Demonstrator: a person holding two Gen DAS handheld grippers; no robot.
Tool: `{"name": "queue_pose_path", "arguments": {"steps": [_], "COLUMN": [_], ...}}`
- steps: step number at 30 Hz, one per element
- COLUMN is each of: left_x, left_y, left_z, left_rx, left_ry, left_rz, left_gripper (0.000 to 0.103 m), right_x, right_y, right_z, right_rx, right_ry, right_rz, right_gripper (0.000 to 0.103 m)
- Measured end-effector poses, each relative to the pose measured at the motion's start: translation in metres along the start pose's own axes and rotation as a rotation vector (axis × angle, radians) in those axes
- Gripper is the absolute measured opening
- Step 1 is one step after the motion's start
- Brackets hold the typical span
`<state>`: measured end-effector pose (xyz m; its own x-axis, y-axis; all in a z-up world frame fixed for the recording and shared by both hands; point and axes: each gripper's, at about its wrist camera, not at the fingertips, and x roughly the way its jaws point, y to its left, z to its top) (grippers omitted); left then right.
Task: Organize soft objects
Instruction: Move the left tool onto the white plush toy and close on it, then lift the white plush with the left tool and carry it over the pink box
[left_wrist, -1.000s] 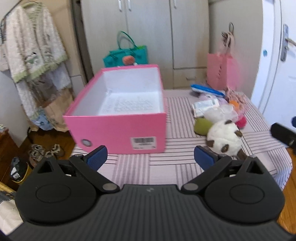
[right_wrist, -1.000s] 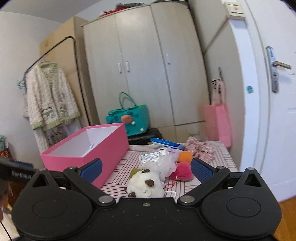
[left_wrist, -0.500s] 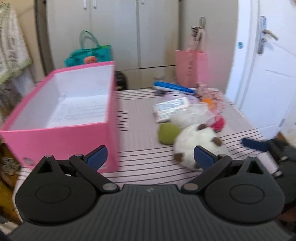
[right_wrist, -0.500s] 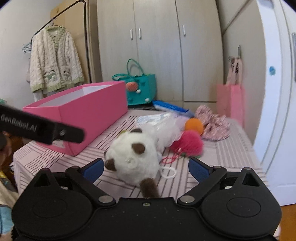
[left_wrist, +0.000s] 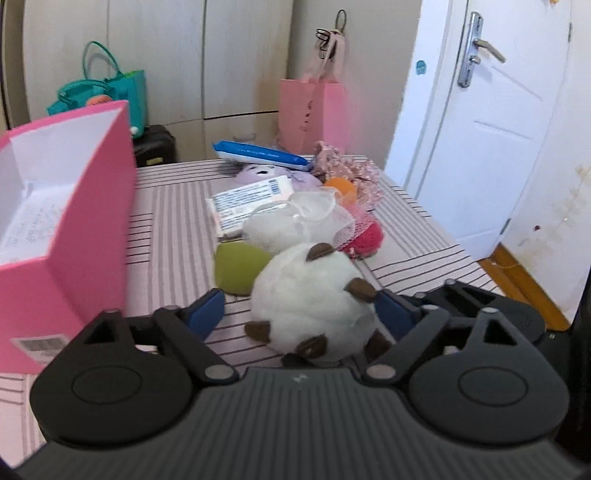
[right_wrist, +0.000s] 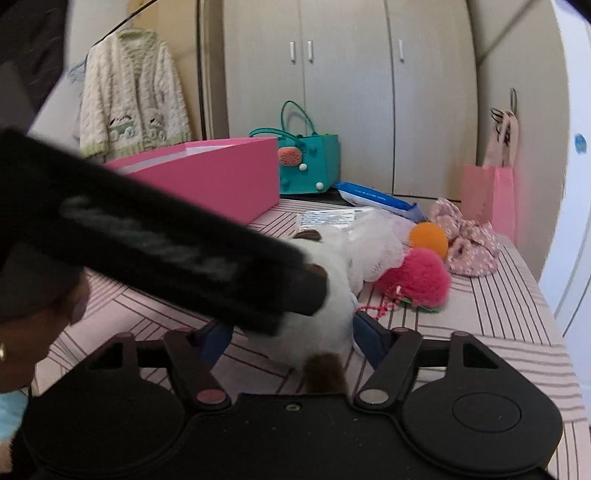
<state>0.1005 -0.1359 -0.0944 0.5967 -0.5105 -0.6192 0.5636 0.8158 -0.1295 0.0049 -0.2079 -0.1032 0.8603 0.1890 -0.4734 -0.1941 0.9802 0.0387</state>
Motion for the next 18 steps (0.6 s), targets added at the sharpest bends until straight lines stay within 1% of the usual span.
{"name": "queue_pose_path", "arguments": {"steps": [1,5,6,7,10,13,15,18], "left_x": [0.003,0.012,0.014,0.015,0.019,0.018,0.014,0.007], "left_y": [0.001,0.005,0.007,0.010,0.014,0.009,0.007,0.003], "left_z": [0.000,-0.001,-0.002,-0.004,-0.008,-0.012,-0.013,-0.013], "left_rx": [-0.002,-0.030,-0.047,-0.066,-0.098,-0.074,-0.057,-0.033], "left_ry": [0.003,0.009,0.008,0.008,0.018,0.009,0.002,0.014], "left_rz": [-0.007,-0.021,-0.028,-0.040,-0.079,-0.067,-0.058,-0.028], "left_gripper": [0.080,0.080,0.080,0.080,0.078,0.072,0.071,0.070], "right_x": [0.001,0.005,0.008,0.010,0.007,0.004,0.002,0.002], "right_y": [0.001,0.000,0.000,-0.001,-0.003,-0.001,0.002,0.004], "right_z": [0.000,0.000,-0.001,-0.002,-0.005,-0.007,-0.007,-0.002], "right_rx": [-0.010,0.003,0.008,0.013,0.044,0.045,0.038,0.032], "right_ry": [-0.001,0.002,0.029,0.052,0.031,0.017,0.008,0.022], "right_rz": [-0.008,-0.013,-0.016,-0.017,-0.010,0.000,-0.001,0.001], "right_gripper": [0.070,0.064,0.060,0.059,0.057,0.056,0.056,0.055]}}
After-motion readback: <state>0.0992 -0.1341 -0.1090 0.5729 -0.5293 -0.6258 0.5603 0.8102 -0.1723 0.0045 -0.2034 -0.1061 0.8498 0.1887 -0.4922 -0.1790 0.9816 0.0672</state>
